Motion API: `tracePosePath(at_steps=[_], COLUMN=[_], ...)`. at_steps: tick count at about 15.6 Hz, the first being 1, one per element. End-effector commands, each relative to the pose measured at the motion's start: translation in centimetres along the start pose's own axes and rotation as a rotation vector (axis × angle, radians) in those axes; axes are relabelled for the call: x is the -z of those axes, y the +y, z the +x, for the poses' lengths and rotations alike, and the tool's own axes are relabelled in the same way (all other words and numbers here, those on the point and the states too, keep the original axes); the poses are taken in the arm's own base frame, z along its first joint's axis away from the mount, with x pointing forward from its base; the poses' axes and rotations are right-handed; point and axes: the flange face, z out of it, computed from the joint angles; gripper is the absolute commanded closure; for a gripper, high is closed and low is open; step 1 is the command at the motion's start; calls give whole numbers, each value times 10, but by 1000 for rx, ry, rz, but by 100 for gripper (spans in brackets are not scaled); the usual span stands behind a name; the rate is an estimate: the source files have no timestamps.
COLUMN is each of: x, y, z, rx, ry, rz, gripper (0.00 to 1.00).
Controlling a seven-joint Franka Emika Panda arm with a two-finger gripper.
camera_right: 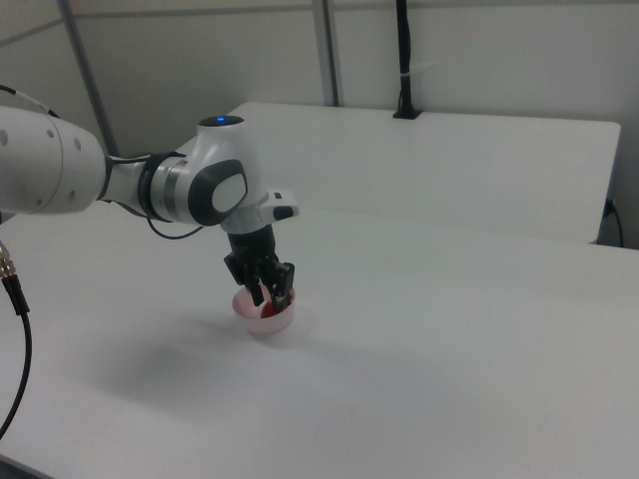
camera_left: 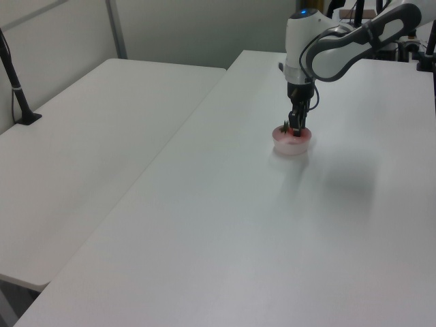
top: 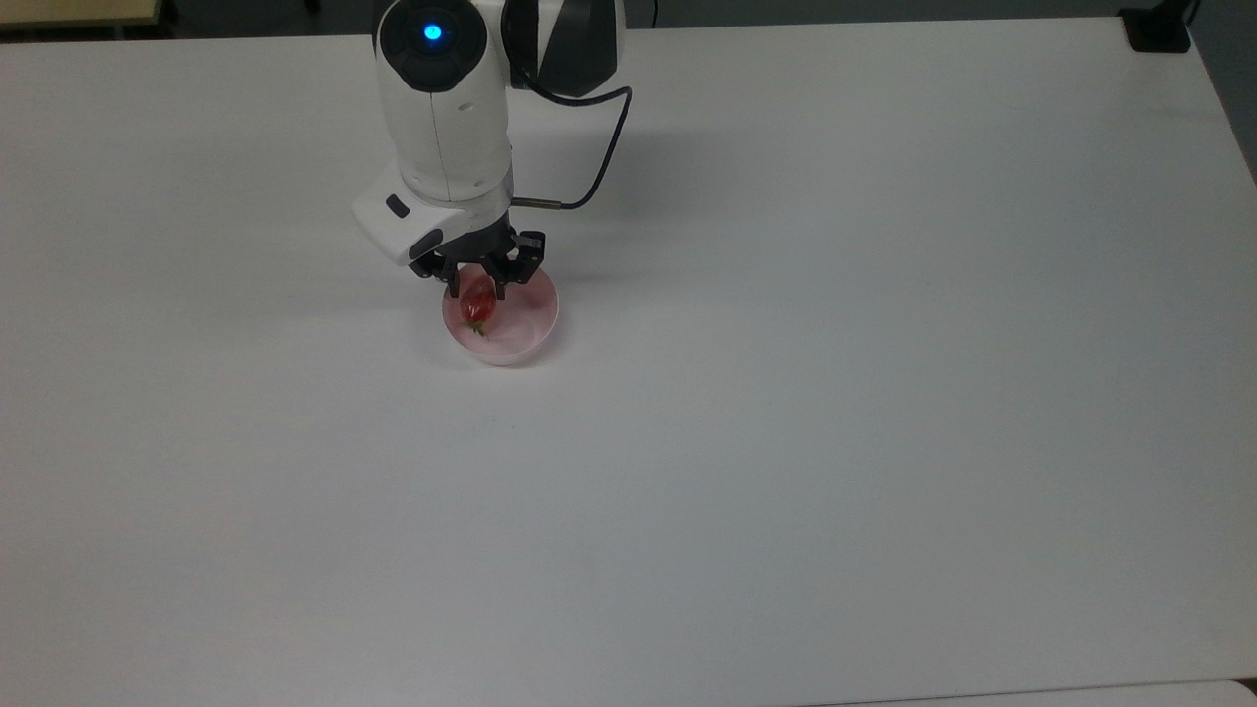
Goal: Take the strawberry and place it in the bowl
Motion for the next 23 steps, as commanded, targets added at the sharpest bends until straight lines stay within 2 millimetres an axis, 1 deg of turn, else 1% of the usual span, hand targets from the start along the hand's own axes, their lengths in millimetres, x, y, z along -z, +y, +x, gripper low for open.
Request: tracePosePath(at_steps=[1, 2, 4, 5, 6, 7, 10, 12, 14, 15, 17, 18, 20, 22, 23], x=[8, 10, 21, 30, 50, 68, 129, 168, 197, 207, 227, 234, 243, 249, 248], y=[-4, -3, -9, -11, -8, -4, 3, 9, 16, 23, 22, 25, 34, 41, 45], z=[8, 9, 11, 12, 11, 6, -10, -29, -51, -61, -77, -84, -95, -97, -97], rx=[-86, -102, -108, -104, -109, -120, -138, -147, -159, -171, -171, -178, -226, -219, -176], ry=[24, 29, 44, 57, 78, 70, 45, 50, 11, -6, -15, -22, -41, -24, -19], rz=[25, 26, 30, 30, 32, 29, 21, 17, 9, 7, 10, 14, 41, 49, 36], gripper=[6, 0, 0, 0, 0, 0, 0, 0, 0, 0, 0, 0, 0, 0, 0])
